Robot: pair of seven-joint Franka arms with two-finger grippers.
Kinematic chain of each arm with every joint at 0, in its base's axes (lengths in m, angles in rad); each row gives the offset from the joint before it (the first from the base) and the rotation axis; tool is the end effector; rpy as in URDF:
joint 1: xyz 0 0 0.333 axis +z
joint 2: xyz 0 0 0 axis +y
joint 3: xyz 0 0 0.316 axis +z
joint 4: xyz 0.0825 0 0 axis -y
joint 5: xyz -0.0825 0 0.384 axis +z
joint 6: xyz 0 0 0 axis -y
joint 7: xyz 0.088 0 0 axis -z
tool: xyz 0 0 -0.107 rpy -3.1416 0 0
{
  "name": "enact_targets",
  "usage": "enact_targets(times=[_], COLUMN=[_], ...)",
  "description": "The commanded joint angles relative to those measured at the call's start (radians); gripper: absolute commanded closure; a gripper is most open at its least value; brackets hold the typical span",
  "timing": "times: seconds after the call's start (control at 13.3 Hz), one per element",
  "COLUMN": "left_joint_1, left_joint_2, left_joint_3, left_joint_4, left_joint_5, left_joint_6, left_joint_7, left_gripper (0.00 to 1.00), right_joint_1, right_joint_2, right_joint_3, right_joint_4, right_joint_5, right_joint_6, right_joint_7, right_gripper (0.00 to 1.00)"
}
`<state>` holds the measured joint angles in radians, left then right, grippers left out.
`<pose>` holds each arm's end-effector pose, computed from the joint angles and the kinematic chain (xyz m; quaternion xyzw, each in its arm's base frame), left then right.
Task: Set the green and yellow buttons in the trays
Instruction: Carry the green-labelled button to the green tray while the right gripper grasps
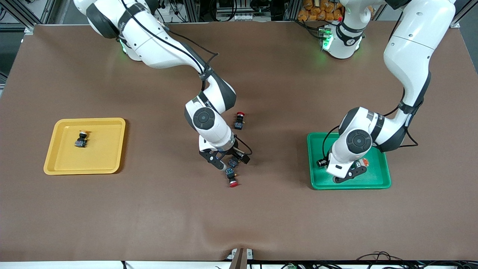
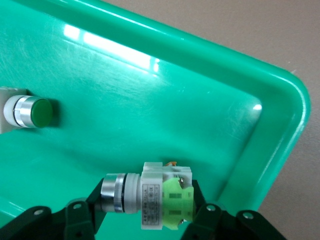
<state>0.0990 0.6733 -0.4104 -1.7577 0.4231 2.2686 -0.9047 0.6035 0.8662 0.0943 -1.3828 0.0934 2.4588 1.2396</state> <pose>0.6297 -0.1703 0.2017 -0.9814 -0.1852 0.0185 0.0460 0.5879 0.4715 0.2138 -0.9404 0.3163 -0.0046 0.1249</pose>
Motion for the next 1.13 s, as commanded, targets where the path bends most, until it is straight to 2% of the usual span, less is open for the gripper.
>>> enact_targets(times=[0.0,0.08,0.15,0.23,0.3,0.45,0.53,0.6,0.68,0.83,0.9,0.98,1.05], left_joint_1=[0.002,0.004,0.004,0.004,0.004,0.005,0.005,0.007,0.008,0.01,0.011,0.016,0.019], left_joint_2=[0.005,0.006,0.006,0.006,0.006,0.011,0.011,0.009,0.006,0.008,0.006,0.003,0.003], left_joint_3=[-0.001,0.001,0.001,0.001,0.001,0.001,0.001,0.008,0.012,0.013,0.013,0.013,0.013], left_joint_4=[0.003,0.003,0.003,0.003,0.003,0.001,0.001,0.0,-0.002,-0.011,-0.013,-0.017,-0.019], left_joint_5=[0.022,0.022,0.022,0.022,0.022,0.022,0.022,0.022,0.022,0.023,0.022,0.022,0.022], left_joint_6=[0.015,0.017,0.017,0.017,0.017,0.017,0.017,0.017,0.016,0.015,0.015,0.014,0.009], left_joint_7=[-0.01,-0.008,-0.01,-0.01,-0.01,-0.01,-0.01,-0.01,-0.01,-0.01,-0.01,-0.016,-0.023], left_gripper=[1.0,1.0,1.0,1.0,1.0,1.0,1.0,1.0,1.0,1.0,1.0,0.66,0.08], right_joint_1=[0.016,0.016,0.016,0.019,0.019,0.019,0.022,0.021,0.015,0.001,-0.011,-0.034,-0.062], right_joint_2=[0.026,0.046,0.059,0.062,0.063,0.074,0.079,0.077,0.073,0.042,0.021,0.004,-0.015], right_joint_3=[-0.011,-0.011,-0.011,-0.011,-0.011,-0.011,-0.011,-0.011,-0.008,-0.002,0.004,0.005,0.018], right_joint_4=[0.031,0.041,0.05,0.051,0.051,0.056,0.056,0.057,0.057,0.073,0.08,0.111,0.137], right_joint_5=[-0.052,-0.054,-0.055,-0.061,-0.072,-0.073,-0.075,-0.074,-0.07,-0.051,-0.049,-0.041,-0.028], right_joint_6=[-0.017,-0.009,-0.003,-0.003,-0.003,-0.001,-0.001,-0.006,-0.011,-0.07,-0.165,-0.267,-0.353], right_joint_7=[0.024,0.026,0.024,0.021,0.018,0.021,0.02,0.009,-0.005,-0.005,-0.006,-0.008,-0.011], right_gripper=[0.0,0.07,0.23,0.34,0.39,0.4,0.5,0.86,1.0,1.0,1.0,1.0,1.0])
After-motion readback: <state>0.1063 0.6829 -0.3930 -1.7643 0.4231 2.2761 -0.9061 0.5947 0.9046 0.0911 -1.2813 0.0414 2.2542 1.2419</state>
